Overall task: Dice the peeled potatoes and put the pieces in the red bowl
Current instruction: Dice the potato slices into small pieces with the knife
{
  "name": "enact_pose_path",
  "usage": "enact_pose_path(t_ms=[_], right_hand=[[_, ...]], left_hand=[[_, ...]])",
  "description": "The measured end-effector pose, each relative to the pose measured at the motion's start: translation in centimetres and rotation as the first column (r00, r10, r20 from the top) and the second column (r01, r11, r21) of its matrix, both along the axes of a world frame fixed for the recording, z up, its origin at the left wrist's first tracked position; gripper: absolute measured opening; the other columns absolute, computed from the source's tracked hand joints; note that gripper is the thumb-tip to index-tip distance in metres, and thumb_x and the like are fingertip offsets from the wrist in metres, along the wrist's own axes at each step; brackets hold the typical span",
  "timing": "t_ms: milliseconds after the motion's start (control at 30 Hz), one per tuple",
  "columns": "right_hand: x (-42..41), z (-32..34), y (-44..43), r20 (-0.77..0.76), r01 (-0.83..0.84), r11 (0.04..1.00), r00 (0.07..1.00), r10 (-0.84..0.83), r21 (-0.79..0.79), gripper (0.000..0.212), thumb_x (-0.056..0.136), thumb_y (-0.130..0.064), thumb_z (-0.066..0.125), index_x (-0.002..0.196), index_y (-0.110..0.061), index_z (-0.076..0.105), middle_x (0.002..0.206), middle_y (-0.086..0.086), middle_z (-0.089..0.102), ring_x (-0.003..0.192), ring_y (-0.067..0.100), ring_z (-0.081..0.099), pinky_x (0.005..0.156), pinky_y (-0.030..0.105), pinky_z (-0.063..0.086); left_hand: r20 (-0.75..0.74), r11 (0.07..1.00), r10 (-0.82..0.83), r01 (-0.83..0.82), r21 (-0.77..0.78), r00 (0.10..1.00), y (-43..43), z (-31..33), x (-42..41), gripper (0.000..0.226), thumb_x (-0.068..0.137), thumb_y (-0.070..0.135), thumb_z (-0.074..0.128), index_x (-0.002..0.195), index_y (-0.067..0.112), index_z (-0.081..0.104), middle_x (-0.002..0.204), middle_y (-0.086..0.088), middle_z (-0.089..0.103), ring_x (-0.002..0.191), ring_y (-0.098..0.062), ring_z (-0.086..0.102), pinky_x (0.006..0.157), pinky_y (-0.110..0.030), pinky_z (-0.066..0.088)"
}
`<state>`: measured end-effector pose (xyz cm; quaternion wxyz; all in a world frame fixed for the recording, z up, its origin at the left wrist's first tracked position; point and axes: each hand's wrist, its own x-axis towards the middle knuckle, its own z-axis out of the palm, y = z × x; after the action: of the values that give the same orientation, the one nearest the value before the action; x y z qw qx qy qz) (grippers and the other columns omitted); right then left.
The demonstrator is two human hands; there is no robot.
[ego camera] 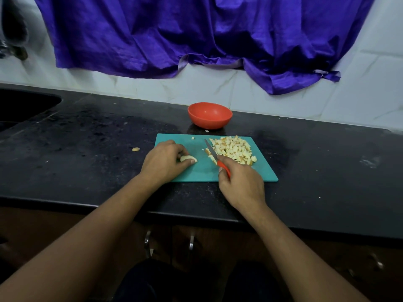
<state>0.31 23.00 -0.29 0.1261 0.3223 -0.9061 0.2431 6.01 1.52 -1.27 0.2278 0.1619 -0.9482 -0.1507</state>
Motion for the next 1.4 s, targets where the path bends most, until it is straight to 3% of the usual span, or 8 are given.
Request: enact_pose_path(t_ms=[167,433,600,767,867,1133,1400], right_hand=[[0.3,0.0,0.0,0.007,-0.006,1.0,1.0,0.006,0.01,0.041,0.102,-0.035,0.049,0.143,-0.036,0.056,0.07,-0.012,0.057,0.062,0.009,0.051,0.063,0.033,0.049],[1.7,-0.1,-0.7,0.076,-0.041,0.998,0.996,0.045,-0.047,0.045,0.101,-0.036,0.051,0.145,-0.04,0.053,0.085,-0.01,0.069,0.061,0.006,0.05,0.06,0.03,0.045],[2.3,0.5,-1.8,0.075,-0.057,0.998,0.996,0.058,-0.017,0.046,0.101,-0.034,0.049,0.147,-0.037,0.052,0.09,-0.006,0.07,0.066,0.008,0.051,0.057,0.028,0.035],[2.4,1.9,-3.0,0.028,-0.033,0.996,0.999,0.031,0.083,0.045,0.101,-0.031,0.048,0.145,-0.036,0.053,0.106,-0.003,0.073,0.086,0.017,0.065,0.066,0.032,0.046],[2.6,2.1,-3.8,0.009,-0.025,0.991,1.0,0.024,0.132,0.043,0.102,-0.032,0.047,0.144,-0.036,0.054,0.11,-0.003,0.073,0.097,0.02,0.066,0.07,0.033,0.044],[3.2,1.1,-4.7,-0.031,-0.031,0.982,0.999,0.038,0.187,0.045,0.104,-0.034,0.044,0.148,-0.035,0.05,0.098,0.0,0.07,0.089,0.02,0.064,0.069,0.034,0.043],[3.4,1.2,-3.5,-0.073,-0.076,0.951,0.992,0.103,0.299,0.048,0.105,-0.032,0.042,0.152,-0.035,0.045,0.097,0.0,0.068,0.09,0.021,0.061,0.075,0.038,0.049]], left_hand=[[-0.042,0.999,0.014,-0.012,0.052,0.999,0.9,-0.3,1.0,0.037,0.088,0.057,0.069,0.115,0.032,0.075,0.096,0.012,0.062,0.091,-0.007,0.058,0.068,-0.029,0.043],[-0.022,0.995,0.01,-0.008,0.101,1.0,0.6,-0.2,1.1,0.033,0.088,0.048,0.07,0.117,0.032,0.074,0.11,0.01,0.065,0.102,-0.01,0.061,0.079,-0.031,0.047],[-0.041,0.987,0.015,-0.008,0.161,0.999,0.6,-0.1,1.3,0.032,0.085,0.048,0.072,0.113,0.032,0.076,0.107,0.013,0.068,0.1,-0.009,0.063,0.083,-0.032,0.051],[-0.072,0.981,0.031,-0.017,0.191,0.997,0.6,0.0,1.4,0.027,0.084,0.047,0.077,0.105,0.03,0.078,0.095,0.016,0.065,0.088,-0.005,0.059,0.076,-0.028,0.047],[-0.07,0.98,0.04,-0.025,0.199,0.997,0.5,0.0,1.4,0.023,0.084,0.046,0.078,0.1,0.03,0.078,0.087,0.018,0.059,0.085,-0.004,0.055,0.073,-0.027,0.042],[-0.082,0.974,0.035,-0.015,0.225,0.996,0.5,0.0,1.4,0.016,0.084,0.042,0.079,0.094,0.03,0.079,0.075,0.023,0.053,0.077,-0.001,0.053,0.066,-0.023,0.039],[-0.094,0.973,0.038,-0.015,0.232,0.995,0.6,0.2,1.5,0.014,0.084,0.037,0.08,0.095,0.028,0.08,0.076,0.022,0.056,0.073,0.001,0.054,0.07,-0.023,0.042]])
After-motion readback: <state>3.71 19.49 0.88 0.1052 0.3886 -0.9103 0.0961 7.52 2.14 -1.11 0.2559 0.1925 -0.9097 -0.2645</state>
